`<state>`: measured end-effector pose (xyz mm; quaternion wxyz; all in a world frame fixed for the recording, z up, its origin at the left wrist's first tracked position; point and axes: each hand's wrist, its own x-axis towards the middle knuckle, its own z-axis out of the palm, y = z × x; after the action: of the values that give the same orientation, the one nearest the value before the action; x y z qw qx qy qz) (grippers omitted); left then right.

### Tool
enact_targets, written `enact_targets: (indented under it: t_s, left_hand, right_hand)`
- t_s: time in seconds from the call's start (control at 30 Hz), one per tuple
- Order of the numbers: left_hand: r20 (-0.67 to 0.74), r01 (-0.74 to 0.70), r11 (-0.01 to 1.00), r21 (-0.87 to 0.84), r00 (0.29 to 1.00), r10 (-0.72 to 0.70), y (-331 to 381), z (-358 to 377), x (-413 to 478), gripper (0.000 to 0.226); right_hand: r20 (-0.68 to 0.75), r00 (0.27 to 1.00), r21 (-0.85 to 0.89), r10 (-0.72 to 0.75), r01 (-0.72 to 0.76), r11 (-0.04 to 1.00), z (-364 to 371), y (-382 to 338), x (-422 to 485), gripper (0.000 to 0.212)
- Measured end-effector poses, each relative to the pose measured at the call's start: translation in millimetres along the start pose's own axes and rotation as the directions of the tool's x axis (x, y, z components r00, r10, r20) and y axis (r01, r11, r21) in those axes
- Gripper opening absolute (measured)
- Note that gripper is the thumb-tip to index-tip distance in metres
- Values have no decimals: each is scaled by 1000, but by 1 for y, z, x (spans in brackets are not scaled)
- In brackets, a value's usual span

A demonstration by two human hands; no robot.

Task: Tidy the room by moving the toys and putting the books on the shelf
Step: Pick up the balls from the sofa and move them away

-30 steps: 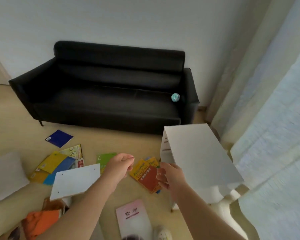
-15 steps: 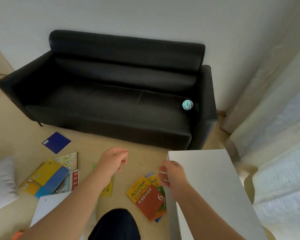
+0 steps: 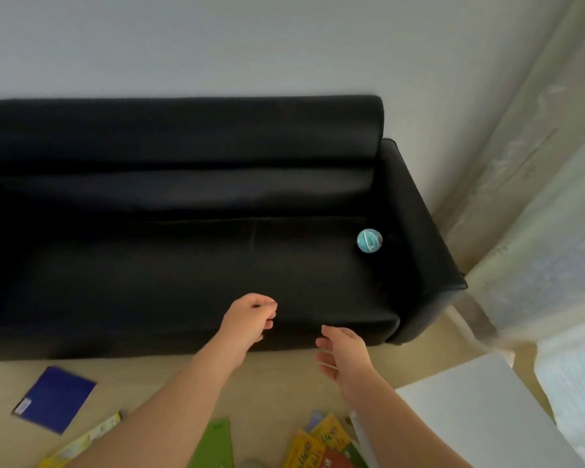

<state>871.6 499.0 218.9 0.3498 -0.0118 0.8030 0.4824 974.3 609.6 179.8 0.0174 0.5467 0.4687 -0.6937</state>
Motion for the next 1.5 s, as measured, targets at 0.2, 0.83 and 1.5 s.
enact_targets:
  t_s: [0.2, 0.83, 1.5]
  left_hand:
    - [83, 21, 999, 33, 996, -24, 50, -17, 81, 13]
    - [255, 146, 952, 270, 942, -217, 214, 173, 441, 21]
    - [281, 358, 898, 254, 861, -423, 205, 186, 507, 39]
  right_hand:
    - [-82, 997, 8, -15, 16, 1000, 17, -66, 58, 4]
    - [-360, 926, -138, 115, -175, 975, -30, -266, 408, 39]
    - [-315, 945, 39, 93, -85, 996, -16, -264, 467, 66]
